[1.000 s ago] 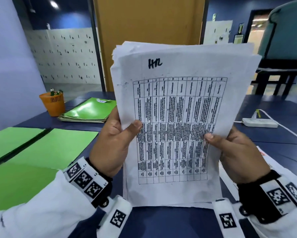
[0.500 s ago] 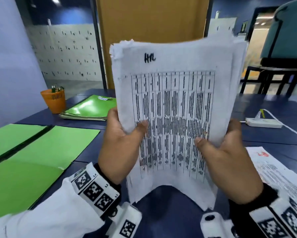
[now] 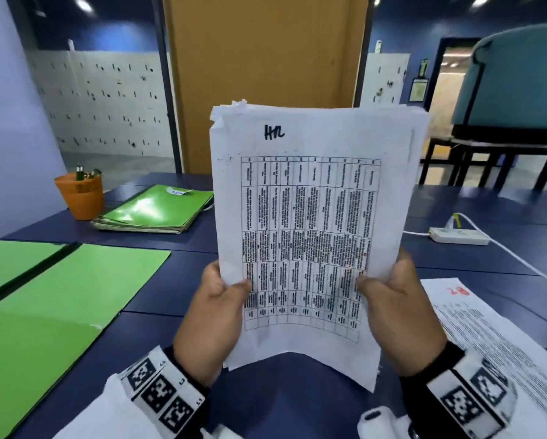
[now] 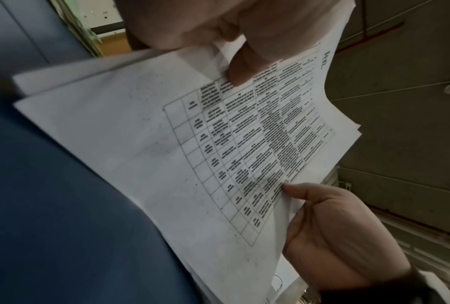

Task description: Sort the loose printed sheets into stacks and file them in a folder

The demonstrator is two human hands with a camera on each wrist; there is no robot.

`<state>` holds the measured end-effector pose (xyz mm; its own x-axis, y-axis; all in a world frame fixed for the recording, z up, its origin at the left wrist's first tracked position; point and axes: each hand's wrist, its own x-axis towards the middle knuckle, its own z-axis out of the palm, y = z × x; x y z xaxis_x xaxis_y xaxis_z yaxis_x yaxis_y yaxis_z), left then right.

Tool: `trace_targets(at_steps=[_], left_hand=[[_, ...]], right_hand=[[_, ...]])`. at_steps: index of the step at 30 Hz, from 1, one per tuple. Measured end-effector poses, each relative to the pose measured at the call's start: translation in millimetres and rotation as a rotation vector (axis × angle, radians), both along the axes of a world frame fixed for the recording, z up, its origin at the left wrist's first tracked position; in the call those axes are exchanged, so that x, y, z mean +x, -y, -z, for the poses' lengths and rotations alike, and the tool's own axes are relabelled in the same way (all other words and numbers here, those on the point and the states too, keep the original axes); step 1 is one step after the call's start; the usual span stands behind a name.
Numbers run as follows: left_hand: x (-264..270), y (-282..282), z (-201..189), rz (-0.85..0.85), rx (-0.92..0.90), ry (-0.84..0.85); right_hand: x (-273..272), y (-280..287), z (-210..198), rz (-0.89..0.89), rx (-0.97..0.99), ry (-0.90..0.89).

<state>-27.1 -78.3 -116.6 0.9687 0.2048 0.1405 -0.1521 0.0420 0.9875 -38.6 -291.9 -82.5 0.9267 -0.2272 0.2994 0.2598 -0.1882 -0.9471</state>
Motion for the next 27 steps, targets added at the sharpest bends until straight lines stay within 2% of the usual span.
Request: trace_targets(at_steps=[8,10,13,15,17,18,21,22,25,27], left_hand=[[9,-12,-5,-0.007,0.231,0.055],[12,-20,-5,0.041,0.169,0.046],[17,-30,-1,0.091,0.000,0.015],[19,-39,-2,0.078,-0.050,0.003],[21,-48,-2,0.056,-0.040,0.014],[22,-51,-2,0.044,-0.028,0.022],[26,-59,1,0.023,-0.011,0.045],[28,-62,2,0.012,0.013,0.065],[26,-65,2,-0.013,0.108,0.088],[24,-64,1,-0.012,0.066,0.110]], right_hand=[[24,2,-20,0.020,-0.180,-0.140],[28,5,-27,-0.056,-0.252,-0.189],[35,27,-37,-0.210,-0.259,-0.288],[43,61,-41,-0.142,-0.325,-0.390],[53,105,-38,0.009,-0.485,-0.548],[53,123,-35,0.055,-0.627,-0.667],[46,161,-19,0.120,-1.294,-1.012],[41,164,-16,0.091,-1.436,-1.068],[29,159,-14,0.064,-1.494,-1.083],[28,150,-16,0.102,-1.482,-1.041]])
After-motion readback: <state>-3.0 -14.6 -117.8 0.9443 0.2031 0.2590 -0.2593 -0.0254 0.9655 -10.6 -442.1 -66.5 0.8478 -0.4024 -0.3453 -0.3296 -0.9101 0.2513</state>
